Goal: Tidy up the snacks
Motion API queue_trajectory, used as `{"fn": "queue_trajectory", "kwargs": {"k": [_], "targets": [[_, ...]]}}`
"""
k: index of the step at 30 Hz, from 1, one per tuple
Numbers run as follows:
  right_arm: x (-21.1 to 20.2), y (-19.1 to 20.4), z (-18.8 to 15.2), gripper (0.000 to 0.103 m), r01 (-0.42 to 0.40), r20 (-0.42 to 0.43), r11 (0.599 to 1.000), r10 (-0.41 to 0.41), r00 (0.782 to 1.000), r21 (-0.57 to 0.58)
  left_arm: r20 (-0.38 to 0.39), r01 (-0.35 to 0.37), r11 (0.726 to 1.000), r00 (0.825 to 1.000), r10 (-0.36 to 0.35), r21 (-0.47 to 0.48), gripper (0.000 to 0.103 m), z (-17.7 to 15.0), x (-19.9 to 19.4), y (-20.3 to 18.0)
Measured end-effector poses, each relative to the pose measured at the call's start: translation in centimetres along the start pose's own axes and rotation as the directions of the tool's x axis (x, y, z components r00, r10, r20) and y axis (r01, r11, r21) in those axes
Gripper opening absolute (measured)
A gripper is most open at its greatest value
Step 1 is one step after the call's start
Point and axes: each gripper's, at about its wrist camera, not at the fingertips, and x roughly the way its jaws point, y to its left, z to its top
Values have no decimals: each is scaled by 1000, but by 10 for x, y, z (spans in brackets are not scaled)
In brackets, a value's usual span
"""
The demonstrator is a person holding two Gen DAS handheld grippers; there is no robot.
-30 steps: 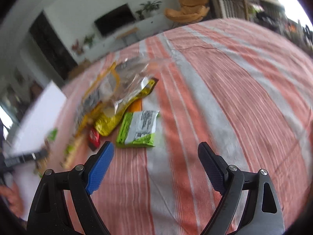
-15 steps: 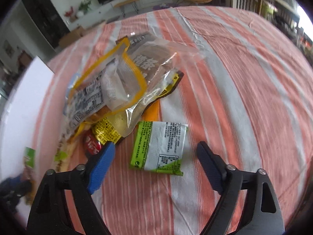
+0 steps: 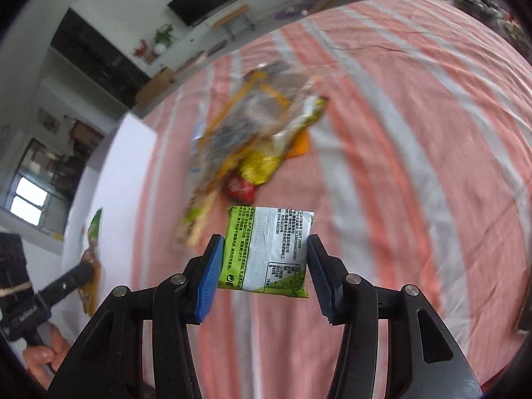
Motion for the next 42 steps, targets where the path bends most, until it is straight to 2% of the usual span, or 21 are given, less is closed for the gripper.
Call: {"fn": "queue_trajectory", "kwargs": {"k": [3,5,8,9,10,11,12,13,15,17,18,20,23,26,28,30,32,35,37,40,42], "targets": [[-11,59,0,52,-98,13,991,99,995,-87,69,-55,998,996,57,-33,37,10,-46,26],[-17,114,4,52,-191,7,969,195,981,-159,121,-140,988,982,147,-60,38,15,-83,54],[-11,198,7,53,-325,-49,910,324,945,-258,160,-287,951,940,303,-112,41,13,-123,99],[-3,230,7,53,-367,-76,885,361,930,-287,164,-339,933,920,356,-122,44,10,-132,113],[7,255,5,57,-399,-98,863,388,916,-310,159,-399,907,895,417,-137,58,7,-137,131],[18,278,2,72,-425,-128,841,406,905,-334,149,-425,891,882,447,-160,69,4,-139,146],[30,295,-1,77,-446,-167,825,414,895,-347,141,-432,882,877,460,-190,87,1,-141,159],[46,312,-7,77,-453,-211,820,402,891,-350,135,-419,875,878,458,-242,88,-5,-142,177],[61,320,-16,77,-427,-221,836,370,902,-343,117,-405,866,884,453,-292,88,-14,-141,191],[61,309,-23,77,-385,-189,851,338,922,-357,139,-385,876,889,437,-292,88,-20,-138,183],[56,299,-26,77,-343,-157,859,305,939,-380,157,-376,883,890,429,-280,88,-20,-138,177],[43,266,-31,77,-207,-56,882,203,978,-424,210,-342,912,897,388,-226,88,-16,-134,149],[29,214,-34,78,-28,60,908,58,997,-419,265,-251,963,926,269,-100,90,-5,-120,92],[21,152,-39,78,174,163,907,-119,980,-383,268,-155,987,954,136,50,98,2,-95,22],[23,108,-43,78,299,200,887,-241,950,-351,237,-91,988,970,59,127,102,1,-70,-25],[26,71,-42,77,369,206,877,-318,926,-307,195,-43,985,981,10,167,102,0,-42,-54],[29,39,-34,78,410,194,873,-368,909,-266,127,-34,982,992,10,185,102,-3,-1,-79],[36,6,-24,78,447,181,866,-414,892,-223,67,-80,981,995,70,175,102,-9,54,-89],[38,-2,-17,77,452,179,868,-420,890,-207,61,-127,975,991,118,183,102,-14,80,-86],[43,-7,-9,78,443,180,872,-411,894,-210,82,-229,953,973,216,197,102,-21,116,-77],[46,-13,-15,78,453,192,863,-417,888,-221,70,-250,952,968,242,178,102,-25,133,-63]]}}
